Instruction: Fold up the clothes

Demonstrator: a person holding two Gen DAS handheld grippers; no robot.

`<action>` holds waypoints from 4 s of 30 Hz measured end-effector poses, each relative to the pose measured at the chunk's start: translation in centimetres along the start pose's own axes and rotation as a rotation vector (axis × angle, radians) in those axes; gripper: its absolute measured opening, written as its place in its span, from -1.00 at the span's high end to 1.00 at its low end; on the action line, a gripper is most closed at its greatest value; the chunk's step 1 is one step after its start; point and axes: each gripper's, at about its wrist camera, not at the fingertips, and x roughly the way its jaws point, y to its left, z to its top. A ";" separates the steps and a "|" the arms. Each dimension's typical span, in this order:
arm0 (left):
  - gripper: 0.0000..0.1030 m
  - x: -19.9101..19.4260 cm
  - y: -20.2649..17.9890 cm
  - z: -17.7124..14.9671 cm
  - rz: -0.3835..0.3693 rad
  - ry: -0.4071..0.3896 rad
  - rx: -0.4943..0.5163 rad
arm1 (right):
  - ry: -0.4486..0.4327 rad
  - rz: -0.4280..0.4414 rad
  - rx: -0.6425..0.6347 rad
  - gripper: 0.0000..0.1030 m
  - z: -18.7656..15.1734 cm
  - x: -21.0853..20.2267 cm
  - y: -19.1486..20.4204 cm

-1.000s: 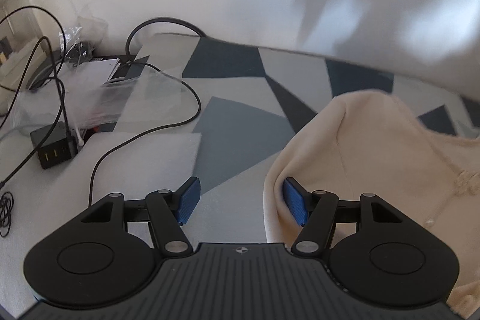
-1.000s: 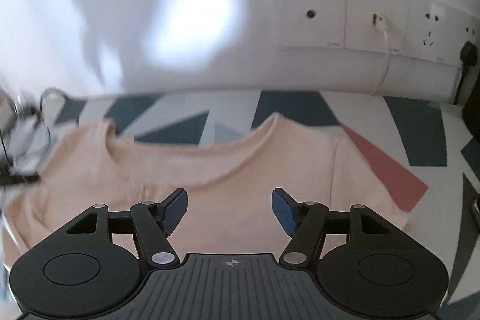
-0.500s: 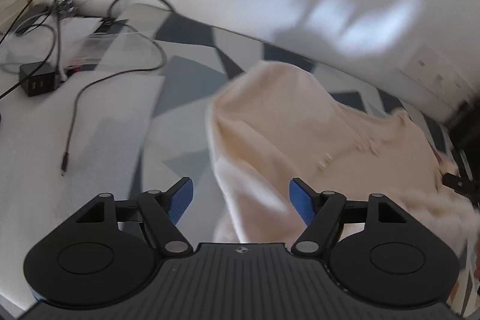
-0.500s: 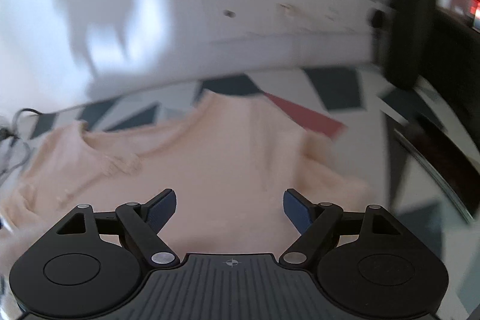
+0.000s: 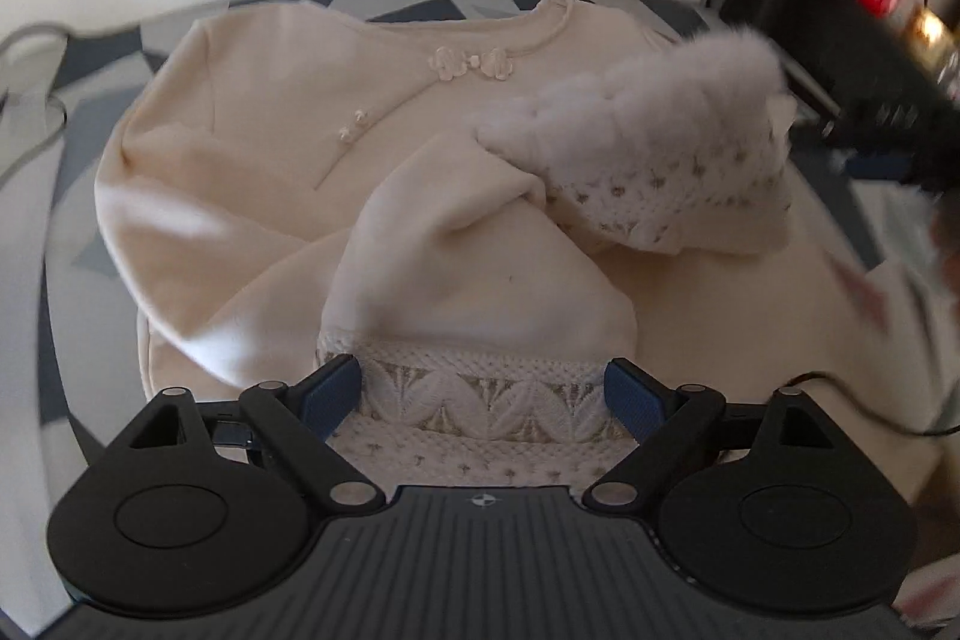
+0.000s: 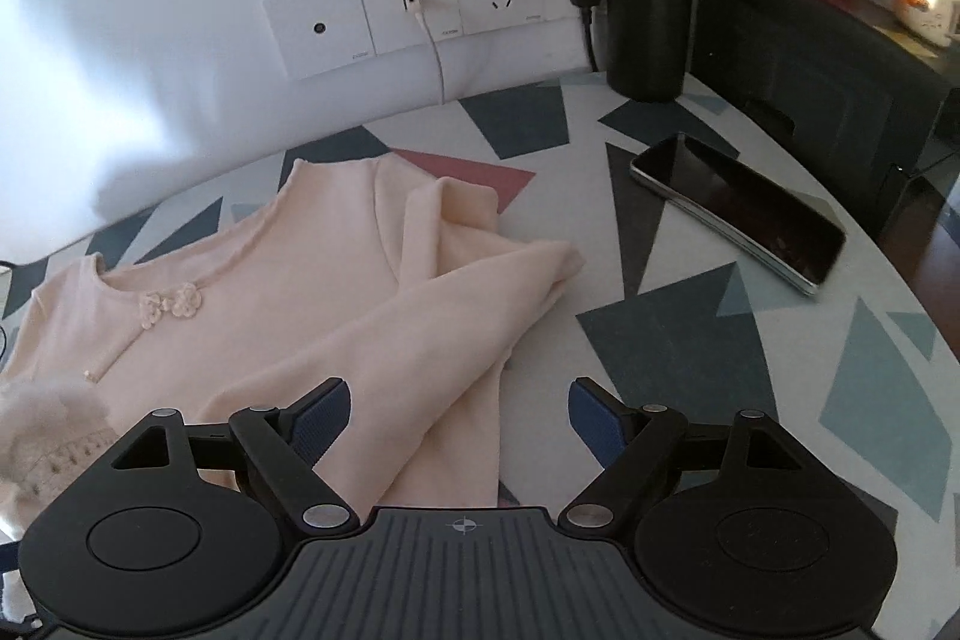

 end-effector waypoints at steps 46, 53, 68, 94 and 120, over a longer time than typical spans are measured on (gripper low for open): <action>-0.28 -11.2 9.5 1.0 0.081 -0.148 -0.508 | 0.039 0.016 0.075 -0.56 1.0 1.7 -1.1; 0.03 -1.5 6.9 1.0 -0.265 0.090 -0.691 | 0.040 0.013 0.065 -0.56 0.6 1.3 -0.9; 0.89 -1.6 4.5 4.5 -0.222 -0.028 -0.495 | 0.040 -0.004 0.116 -0.56 1.0 2.0 -2.9; -0.14 -6.3 10.8 -2.4 -0.263 -0.114 -0.532 | 0.050 0.032 0.110 -0.56 2.4 2.6 -1.4; 0.78 -7.2 6.8 -1.5 -0.032 -0.058 0.230 | 0.072 0.016 0.134 -0.56 1.9 1.8 -2.2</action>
